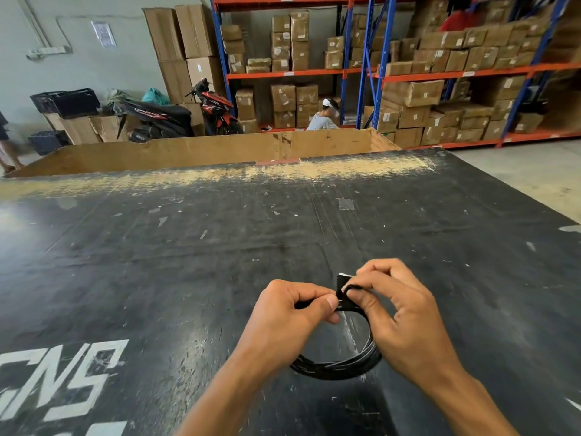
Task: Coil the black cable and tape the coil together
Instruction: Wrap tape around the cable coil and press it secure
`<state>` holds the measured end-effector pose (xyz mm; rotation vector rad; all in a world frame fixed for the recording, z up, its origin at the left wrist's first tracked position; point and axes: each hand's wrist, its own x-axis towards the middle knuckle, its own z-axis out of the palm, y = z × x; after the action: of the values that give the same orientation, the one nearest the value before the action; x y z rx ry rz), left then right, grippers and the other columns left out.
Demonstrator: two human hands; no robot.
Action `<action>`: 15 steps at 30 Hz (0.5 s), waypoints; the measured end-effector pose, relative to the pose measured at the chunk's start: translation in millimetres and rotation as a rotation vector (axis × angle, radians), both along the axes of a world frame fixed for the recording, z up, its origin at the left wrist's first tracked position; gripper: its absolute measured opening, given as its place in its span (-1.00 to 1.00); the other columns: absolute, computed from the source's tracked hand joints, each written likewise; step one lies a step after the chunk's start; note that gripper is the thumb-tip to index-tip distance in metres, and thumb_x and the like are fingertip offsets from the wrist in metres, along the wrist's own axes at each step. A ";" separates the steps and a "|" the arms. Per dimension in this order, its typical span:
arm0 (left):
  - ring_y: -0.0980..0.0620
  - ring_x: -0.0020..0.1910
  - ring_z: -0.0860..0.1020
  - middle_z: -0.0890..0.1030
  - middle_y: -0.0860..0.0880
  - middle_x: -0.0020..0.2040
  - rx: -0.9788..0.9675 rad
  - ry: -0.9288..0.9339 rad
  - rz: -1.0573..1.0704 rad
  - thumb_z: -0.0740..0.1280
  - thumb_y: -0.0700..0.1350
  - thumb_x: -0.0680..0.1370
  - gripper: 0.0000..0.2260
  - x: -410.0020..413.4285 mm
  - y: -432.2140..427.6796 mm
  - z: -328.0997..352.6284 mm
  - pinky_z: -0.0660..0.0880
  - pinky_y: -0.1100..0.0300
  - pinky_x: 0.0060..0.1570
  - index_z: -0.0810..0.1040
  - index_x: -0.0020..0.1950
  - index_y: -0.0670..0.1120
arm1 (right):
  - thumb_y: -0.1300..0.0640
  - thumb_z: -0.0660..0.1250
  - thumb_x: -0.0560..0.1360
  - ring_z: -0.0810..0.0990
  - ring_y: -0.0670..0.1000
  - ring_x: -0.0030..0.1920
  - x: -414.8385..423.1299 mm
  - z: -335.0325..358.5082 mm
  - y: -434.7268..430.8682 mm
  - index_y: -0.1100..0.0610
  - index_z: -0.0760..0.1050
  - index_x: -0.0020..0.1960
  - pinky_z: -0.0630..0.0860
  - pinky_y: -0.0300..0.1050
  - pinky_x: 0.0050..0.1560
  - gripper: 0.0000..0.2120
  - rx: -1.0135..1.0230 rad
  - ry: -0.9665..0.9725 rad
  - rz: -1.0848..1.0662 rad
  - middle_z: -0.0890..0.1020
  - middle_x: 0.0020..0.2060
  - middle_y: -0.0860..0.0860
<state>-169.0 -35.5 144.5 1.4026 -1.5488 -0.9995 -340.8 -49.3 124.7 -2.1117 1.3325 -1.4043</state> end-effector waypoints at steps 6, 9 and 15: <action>0.07 -0.41 0.34 0.59 0.12 -0.45 -0.055 -0.026 -0.018 0.39 -0.08 0.53 -0.82 3.9 -1.5 -2.6 0.32 0.17 -0.32 0.72 -0.23 0.04 | 0.27 0.46 0.44 0.70 -0.02 -0.10 1.6 2.3 -3.6 -0.02 0.69 -0.14 0.62 0.11 0.03 -0.81 0.324 -0.324 0.107 0.73 -0.09 -0.01; 0.06 -0.43 0.29 0.48 0.12 -0.52 -0.041 -0.029 -0.044 0.39 -0.08 0.54 -0.80 5.7 0.1 0.2 0.26 0.20 -0.37 0.71 -0.27 0.01 | 0.33 0.44 0.44 0.72 0.00 -0.18 1.6 9.1 1.2 0.00 0.69 -0.17 0.63 0.00 -0.05 -0.77 0.334 -0.341 0.136 0.76 -0.22 -0.02; 0.04 -0.47 0.23 0.34 0.10 -0.57 -0.031 -0.065 -0.054 0.39 -0.06 0.54 -0.76 4.3 1.0 4.8 0.19 0.19 -0.40 0.68 -0.32 0.00 | 0.31 0.48 0.41 0.73 0.05 -0.12 7.6 5.5 8.0 -0.05 0.72 -0.16 0.60 0.24 0.06 -0.75 0.308 -0.431 0.040 0.77 -0.19 -0.06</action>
<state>-164.7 -34.6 149.3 1.3904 -1.6516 -0.9661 -333.2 -41.3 130.2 -1.5242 1.2286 -1.4260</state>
